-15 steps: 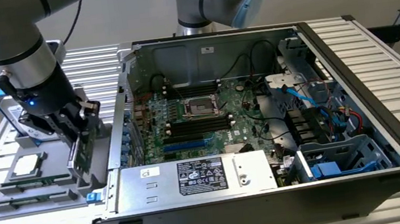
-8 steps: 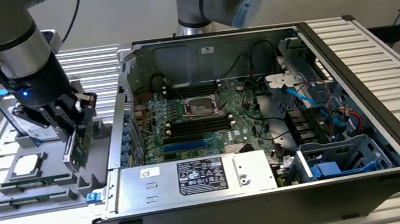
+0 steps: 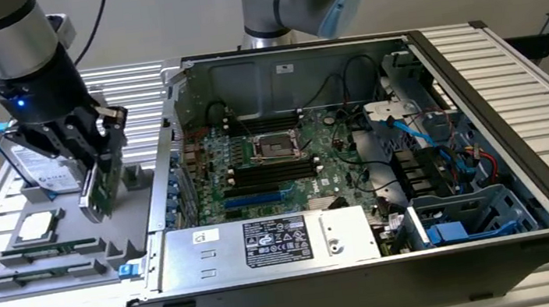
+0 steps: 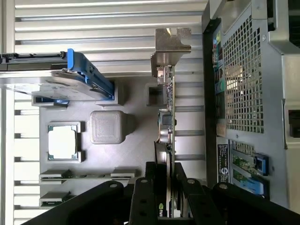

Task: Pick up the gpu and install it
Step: 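Pick up the gpu and move the gpu toward the slot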

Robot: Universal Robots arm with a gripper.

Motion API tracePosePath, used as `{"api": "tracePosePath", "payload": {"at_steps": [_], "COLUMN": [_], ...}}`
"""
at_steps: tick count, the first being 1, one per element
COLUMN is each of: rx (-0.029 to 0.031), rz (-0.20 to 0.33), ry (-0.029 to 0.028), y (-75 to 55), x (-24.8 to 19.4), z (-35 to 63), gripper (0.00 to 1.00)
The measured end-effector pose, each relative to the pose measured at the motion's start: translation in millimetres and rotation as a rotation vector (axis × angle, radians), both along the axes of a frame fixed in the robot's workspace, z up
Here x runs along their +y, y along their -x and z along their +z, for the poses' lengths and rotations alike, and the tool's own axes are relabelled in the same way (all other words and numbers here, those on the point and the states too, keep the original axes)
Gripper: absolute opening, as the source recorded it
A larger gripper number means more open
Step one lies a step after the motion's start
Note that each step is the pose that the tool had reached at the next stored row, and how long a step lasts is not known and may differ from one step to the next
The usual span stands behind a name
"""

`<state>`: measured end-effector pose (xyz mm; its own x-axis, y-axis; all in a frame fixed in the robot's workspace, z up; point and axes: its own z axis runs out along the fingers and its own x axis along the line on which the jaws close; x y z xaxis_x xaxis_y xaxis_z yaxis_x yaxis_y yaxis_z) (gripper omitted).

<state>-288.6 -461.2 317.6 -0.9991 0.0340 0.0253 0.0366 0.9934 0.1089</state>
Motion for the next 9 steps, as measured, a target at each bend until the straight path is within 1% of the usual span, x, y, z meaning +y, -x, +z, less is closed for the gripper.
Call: {"api": "tracePosePath", "payload": {"at_steps": [5, 7, 9], "rx": [0.0020, 0.0035, 0.0054], "rz": [0.011, 0.018, 0.031], "ry": [-0.0076, -0.0091, -0.0094], "y": [-11.5, -15.1, -16.2], "x": [-0.1, -0.1, 0.0], "z": [22.3, 31.3, 39.4], "gripper": [0.27, 0.27, 0.27]}}
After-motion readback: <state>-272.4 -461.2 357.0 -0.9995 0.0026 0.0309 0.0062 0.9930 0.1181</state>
